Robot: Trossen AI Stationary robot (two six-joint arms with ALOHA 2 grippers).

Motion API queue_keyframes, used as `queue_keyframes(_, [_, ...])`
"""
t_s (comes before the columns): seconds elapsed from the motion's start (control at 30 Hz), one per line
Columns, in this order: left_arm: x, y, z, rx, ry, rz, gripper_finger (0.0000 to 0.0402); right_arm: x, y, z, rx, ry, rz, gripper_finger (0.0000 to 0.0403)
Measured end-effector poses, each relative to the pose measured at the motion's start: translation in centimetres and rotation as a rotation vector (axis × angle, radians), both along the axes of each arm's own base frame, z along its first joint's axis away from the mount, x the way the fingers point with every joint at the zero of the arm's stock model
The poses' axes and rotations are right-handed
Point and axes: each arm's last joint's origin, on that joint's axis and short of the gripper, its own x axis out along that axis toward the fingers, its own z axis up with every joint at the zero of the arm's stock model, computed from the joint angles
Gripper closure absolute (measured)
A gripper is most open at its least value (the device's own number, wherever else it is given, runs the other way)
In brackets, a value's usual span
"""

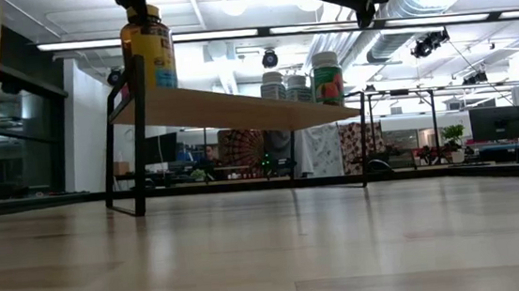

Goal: Pick and place medicine bottles onto shelf by color
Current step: Put the yellow medicine bottle on the shelf, then put the left light pink medicine bottle on the shelf

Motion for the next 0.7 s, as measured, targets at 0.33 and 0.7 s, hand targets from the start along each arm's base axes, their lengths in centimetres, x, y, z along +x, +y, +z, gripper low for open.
queue_keyframes(0.33, [-0.1, 0.2, 0.0, 0.053, 0.012, 0.023, 0.0098, 0.0, 0.0, 0.0, 0.000, 0.000, 0.000, 0.0402])
queue_keyframes(0.7, [-1.4, -0.4, 4.7, 0.112, -0.138, 0.000, 0.0074, 0.0, 0.0, 0.0, 0.000, 0.000, 0.000, 0.0402])
